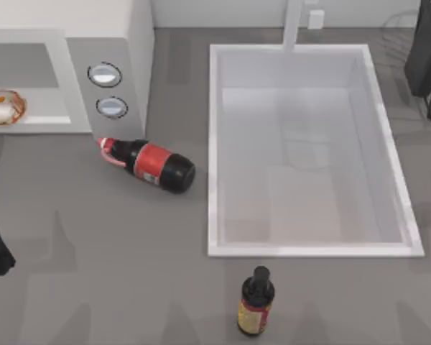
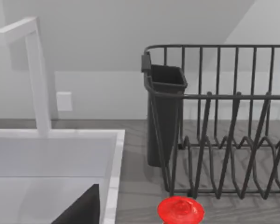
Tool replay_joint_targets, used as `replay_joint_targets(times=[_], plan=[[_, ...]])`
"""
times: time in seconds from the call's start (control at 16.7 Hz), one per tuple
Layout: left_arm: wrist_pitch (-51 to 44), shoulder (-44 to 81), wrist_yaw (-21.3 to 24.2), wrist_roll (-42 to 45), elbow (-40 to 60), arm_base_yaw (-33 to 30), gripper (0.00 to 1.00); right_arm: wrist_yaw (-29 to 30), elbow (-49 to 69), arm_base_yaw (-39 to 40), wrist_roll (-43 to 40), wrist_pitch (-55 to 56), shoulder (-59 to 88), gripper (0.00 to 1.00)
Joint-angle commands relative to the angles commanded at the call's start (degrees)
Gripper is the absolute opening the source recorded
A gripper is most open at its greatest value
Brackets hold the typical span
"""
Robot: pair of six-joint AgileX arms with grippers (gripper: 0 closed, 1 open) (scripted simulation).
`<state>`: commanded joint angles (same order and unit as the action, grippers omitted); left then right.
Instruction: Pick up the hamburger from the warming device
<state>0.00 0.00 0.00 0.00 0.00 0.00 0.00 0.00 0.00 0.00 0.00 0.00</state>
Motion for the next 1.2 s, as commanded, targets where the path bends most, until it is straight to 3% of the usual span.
replay_joint_targets(times=[0.78,1.2], plan=[[0.27,0.54,0.04,0.02,0.19,0.03,1.00,0.00,0.00,0.00,0.00,0.00,0.00,1.00],[9.65,19.39,1.40,0.55,6.93,1.13,1.00,0.00,0.00,0.00,0.00,0.00,0.00,1.00]])
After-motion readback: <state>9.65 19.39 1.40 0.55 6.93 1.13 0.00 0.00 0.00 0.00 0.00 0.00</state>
